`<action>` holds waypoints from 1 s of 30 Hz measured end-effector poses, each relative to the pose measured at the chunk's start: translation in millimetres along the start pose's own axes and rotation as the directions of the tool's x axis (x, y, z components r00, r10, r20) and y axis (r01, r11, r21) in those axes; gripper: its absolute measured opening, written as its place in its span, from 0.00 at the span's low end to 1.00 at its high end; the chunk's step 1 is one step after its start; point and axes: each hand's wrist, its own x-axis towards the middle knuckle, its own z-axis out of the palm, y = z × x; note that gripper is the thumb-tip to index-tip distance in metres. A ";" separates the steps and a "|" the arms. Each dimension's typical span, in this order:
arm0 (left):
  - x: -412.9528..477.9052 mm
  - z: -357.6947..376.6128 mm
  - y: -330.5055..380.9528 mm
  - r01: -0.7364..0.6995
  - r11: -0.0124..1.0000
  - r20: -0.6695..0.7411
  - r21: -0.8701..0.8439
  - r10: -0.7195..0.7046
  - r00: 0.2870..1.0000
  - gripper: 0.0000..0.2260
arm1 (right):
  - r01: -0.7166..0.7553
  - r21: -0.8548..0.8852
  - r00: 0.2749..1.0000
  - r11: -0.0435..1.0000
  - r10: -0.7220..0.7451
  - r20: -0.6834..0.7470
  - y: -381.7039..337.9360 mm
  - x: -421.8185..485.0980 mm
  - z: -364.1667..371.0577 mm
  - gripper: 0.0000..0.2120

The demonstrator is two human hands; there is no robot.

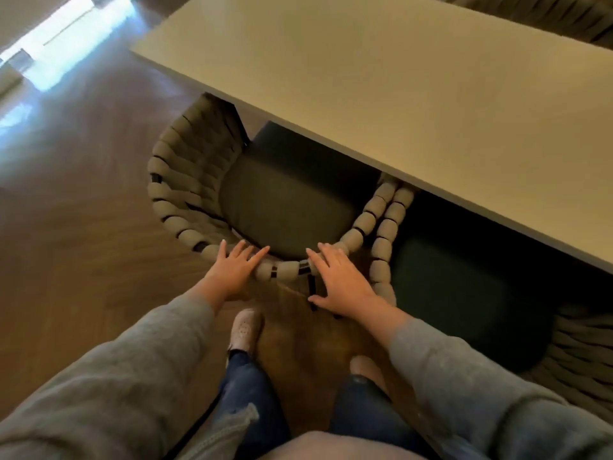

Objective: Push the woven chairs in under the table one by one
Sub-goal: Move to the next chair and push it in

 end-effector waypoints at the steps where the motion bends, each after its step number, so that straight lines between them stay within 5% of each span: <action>1: 4.8 0.7 -17.7 -0.036 0.999 0.020 0.037 0.035 0.999 0.49 | -0.009 -0.018 1.000 1.000 0.010 0.023 -10.8 10.4 3.8 0.47; 8: 57.9 -5.8 -155.1 -0.282 0.925 0.173 0.255 0.243 0.954 0.46 | -0.298 -0.165 0.922 0.940 0.328 0.206 -110.8 85.4 25.8 0.43; 15: 87.0 -9.5 -205.5 -0.402 0.873 0.128 0.277 0.381 0.916 0.25 | -0.525 -0.173 0.817 0.833 0.551 0.171 -143.6 127.1 41.0 0.27; 23: 63.4 2.8 -208.7 -0.398 0.875 0.033 0.275 0.405 0.914 0.15 | -0.558 -0.206 0.797 0.804 0.588 0.139 -156.1 124.3 49.5 0.20; 30: 23.2 49.3 -224.8 -0.413 0.883 0.013 0.222 0.421 0.907 0.22 | -0.474 -0.239 0.836 0.847 0.518 0.180 -191.2 100.9 70.2 0.21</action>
